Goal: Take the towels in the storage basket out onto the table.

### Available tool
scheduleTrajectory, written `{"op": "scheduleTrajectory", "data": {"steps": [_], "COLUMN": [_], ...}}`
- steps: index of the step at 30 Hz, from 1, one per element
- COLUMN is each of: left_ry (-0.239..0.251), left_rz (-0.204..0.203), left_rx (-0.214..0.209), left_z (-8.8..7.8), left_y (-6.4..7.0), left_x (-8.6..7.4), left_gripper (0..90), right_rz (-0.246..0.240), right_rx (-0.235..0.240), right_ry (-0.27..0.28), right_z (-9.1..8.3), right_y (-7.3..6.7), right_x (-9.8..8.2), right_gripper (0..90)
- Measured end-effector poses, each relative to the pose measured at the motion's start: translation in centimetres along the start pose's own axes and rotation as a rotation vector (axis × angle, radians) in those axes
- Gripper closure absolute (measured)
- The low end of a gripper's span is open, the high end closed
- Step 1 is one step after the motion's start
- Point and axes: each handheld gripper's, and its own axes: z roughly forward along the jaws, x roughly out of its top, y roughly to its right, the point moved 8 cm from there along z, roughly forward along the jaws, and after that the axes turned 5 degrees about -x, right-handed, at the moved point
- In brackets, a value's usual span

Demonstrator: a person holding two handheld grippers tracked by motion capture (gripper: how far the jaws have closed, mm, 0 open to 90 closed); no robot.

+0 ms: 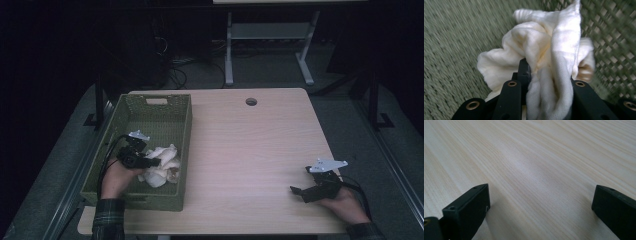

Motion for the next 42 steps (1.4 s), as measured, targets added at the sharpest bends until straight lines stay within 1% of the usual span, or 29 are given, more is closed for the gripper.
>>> {"op": "scheduleTrajectory", "data": {"steps": [2,7,10,11,12,13,17,19,24,27,28,29,30,33,34,35,36,38,42], "left_ry": [0.049,0.106,0.166,0.166,0.199,0.215,0.253,0.284,0.336,0.350,0.364,0.365,0.376,0.387,0.403,0.403,0.421,0.434,0.461], "left_rz": [-0.006,0.003,-0.001,-0.001,0.002,0.003,0.016,0.008,0.024,0.034,0.039,0.043,0.039,0.046,0.049,0.049,0.052,0.058,0.078], "left_rx": [-0.011,-0.020,-0.029,-0.029,-0.038,-0.039,-0.042,-0.055,-0.059,-0.055,-0.055,-0.056,-0.060,-0.061,-0.067,-0.067,-0.075,-0.085,-0.109], "left_z": [-0.4,-1.1,-1.8,-1.8,-2.3,-2.5,-3.4,-4.0,-5.4,-5.9,-6.3,-6.5,-6.7,-7.1,-7.5,-7.5,-7.9,-8.2,-8.7], "left_y": [0.1,0.2,0.2,0.2,0.3,0.3,0.4,0.6,1.1,1.3,1.4,1.5,1.7,1.8,2.0,2.0,2.3,2.7,3.8], "left_x": [0.4,1.0,1.5,1.5,1.8,1.9,2.4,2.8,3.5,3.9,4.2,4.2,4.4,4.7,5.1,5.1,5.5,5.9,7.0], "left_gripper": [71.8,71.8,71.9,71.9,71.9,72.0,72.0,72.0,72.0,72.0,72.0,72.0,72.0,72.1,72.1,72.1,72.2,72.3,72.4], "right_rz": [0.000,-0.001,-0.001,-0.001,-0.001,-0.001,-0.001,-0.001,-0.002,-0.002,-0.002,-0.002,-0.002,-0.002,-0.002,-0.001,-0.003,0.000,-0.002], "right_rx": [0.000,0.001,0.001,0.001,0.001,0.001,0.001,0.001,0.001,0.001,0.001,0.001,0.001,0.001,0.001,0.000,0.000,0.001,0.000], "right_ry": [0.000,0.000,0.000,0.000,0.000,0.000,0.000,0.000,0.000,0.000,0.000,0.000,0.000,-0.001,0.000,0.001,0.001,0.002,0.001], "right_z": [0.0,0.0,0.0,0.0,0.0,0.0,0.0,0.0,0.0,0.0,0.0,0.0,0.0,0.0,0.0,0.0,0.0,0.0,0.0], "right_y": [0.0,0.0,0.0,0.0,0.0,0.0,0.0,0.0,0.0,0.0,0.0,0.0,0.0,0.0,0.0,0.0,0.0,0.0,0.0], "right_x": [0.0,0.0,0.0,0.0,0.0,0.0,0.0,0.0,0.0,0.0,0.0,0.0,0.0,0.0,0.0,0.0,0.0,0.0,0.0], "right_gripper": [1.3,1.3,1.3,1.3,1.3,1.3,1.3,1.3,1.3,1.3,1.3,1.3,1.3,1.3,1.3,1.4,1.3,1.3,1.4]}}
